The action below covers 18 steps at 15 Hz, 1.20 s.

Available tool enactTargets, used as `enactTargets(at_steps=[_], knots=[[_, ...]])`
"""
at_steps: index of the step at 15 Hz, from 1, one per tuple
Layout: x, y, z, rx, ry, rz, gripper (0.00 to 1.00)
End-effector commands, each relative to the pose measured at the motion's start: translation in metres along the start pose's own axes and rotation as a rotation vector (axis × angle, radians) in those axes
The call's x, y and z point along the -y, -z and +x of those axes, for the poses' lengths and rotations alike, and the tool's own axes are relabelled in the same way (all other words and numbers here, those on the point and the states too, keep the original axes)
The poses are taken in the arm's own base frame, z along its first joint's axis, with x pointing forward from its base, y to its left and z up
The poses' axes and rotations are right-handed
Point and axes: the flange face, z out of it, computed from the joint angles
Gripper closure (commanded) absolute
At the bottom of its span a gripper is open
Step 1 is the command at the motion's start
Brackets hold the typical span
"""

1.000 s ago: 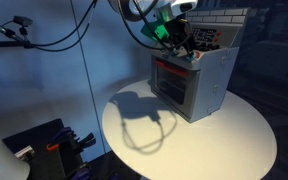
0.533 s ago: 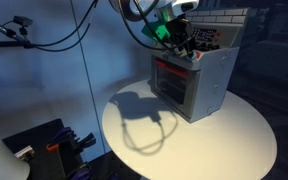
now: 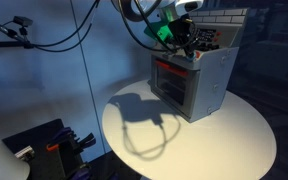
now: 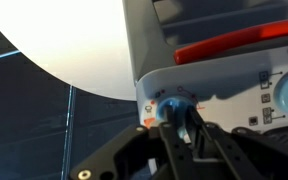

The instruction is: Turn the right knob of the stove clockwise once

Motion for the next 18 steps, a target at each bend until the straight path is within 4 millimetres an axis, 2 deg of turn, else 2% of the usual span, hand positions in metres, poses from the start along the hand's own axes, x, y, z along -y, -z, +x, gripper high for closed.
enactTargets(at_steps=[1, 2, 10, 18], knots=[[0.0039, 0.0037, 0.0049, -0.019, 0.003, 0.013, 0.97], [0.0043, 0.0036, 0.0042, -0.018, 0.001, 0.012, 0.93], [0.0036, 0.0073, -0.0004, 0.005, -0.057, 0.021, 0.94], [-0.0008, 0.0134, -0.0036, 0.012, -0.220, 0.086, 0.95]])
